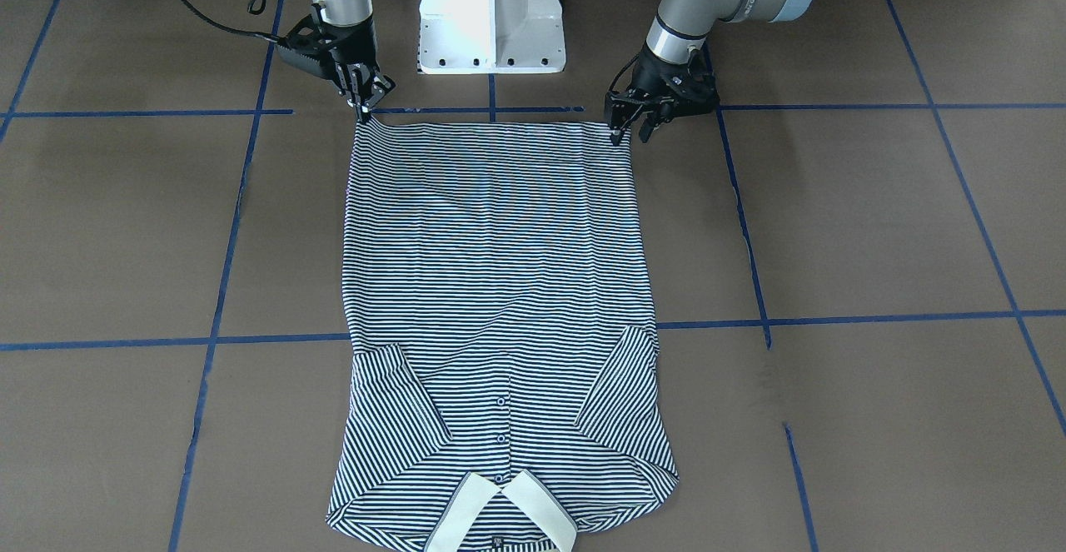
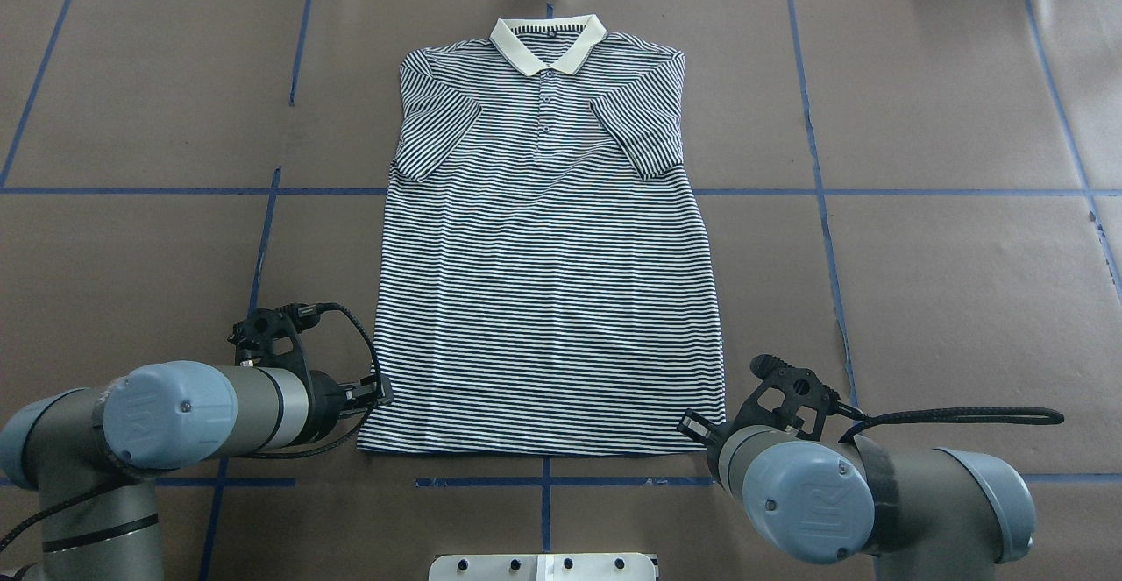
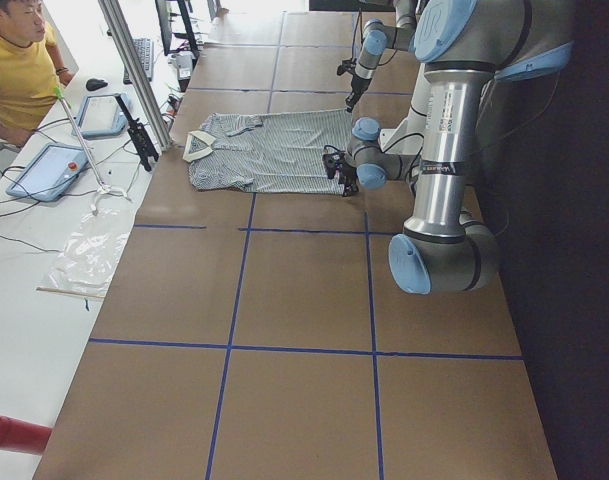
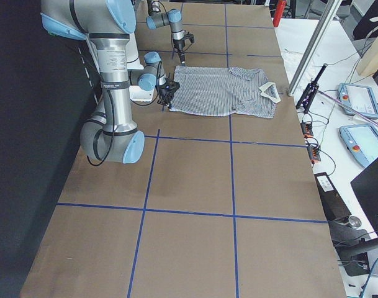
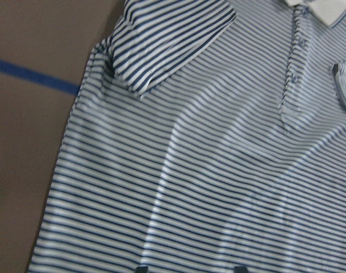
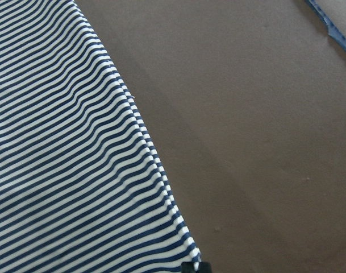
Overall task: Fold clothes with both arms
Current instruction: 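Grasp the hem corners with both grippers and lift them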
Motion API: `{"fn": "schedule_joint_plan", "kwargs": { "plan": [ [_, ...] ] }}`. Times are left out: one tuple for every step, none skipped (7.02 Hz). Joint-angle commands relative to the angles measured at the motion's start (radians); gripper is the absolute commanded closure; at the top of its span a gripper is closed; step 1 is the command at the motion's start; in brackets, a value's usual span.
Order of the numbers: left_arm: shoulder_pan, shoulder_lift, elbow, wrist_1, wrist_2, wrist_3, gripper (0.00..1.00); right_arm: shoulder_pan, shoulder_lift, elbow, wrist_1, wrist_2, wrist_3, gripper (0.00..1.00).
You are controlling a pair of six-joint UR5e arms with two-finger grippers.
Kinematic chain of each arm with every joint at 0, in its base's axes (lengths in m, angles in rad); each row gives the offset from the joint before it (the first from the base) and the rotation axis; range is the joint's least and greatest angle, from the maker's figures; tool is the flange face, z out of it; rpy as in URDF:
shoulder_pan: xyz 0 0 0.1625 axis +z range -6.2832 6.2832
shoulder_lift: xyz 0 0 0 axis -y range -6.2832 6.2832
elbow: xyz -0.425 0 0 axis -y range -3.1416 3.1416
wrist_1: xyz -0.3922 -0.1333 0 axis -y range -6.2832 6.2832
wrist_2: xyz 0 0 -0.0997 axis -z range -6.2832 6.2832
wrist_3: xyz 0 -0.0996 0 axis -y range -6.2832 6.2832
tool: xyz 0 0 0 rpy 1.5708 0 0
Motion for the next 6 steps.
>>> {"fn": "schedule_joint_plan", "kwargs": {
  "plan": [
    [0.017,0.001,-0.002,0.006,-0.003,-0.002,0.41,0.001,0.001,0.0,0.0,0.0,0.0,1.0],
    [0.028,-0.001,0.0,0.018,-0.004,-0.002,0.42,0.001,-0.002,0.0,0.0,0.0,0.0,1.0],
    [0.03,-0.001,-0.005,0.032,-0.006,-0.002,0.44,0.001,-0.002,0.0,0.0,-0.002,0.0,1.0],
    [0.034,0.001,-0.002,0.034,-0.006,-0.002,0.47,-0.001,-0.001,0.002,0.0,-0.002,0.0,1.0],
    [0.034,0.001,-0.002,0.035,-0.006,-0.002,0.55,0.001,-0.002,0.002,0.0,0.0,0.0,1.0],
    [0.034,-0.001,-0.005,0.035,-0.007,-0.002,0.9,-0.001,-0.001,0.0,0.0,-0.002,0.0,1.0]
  ]
}}
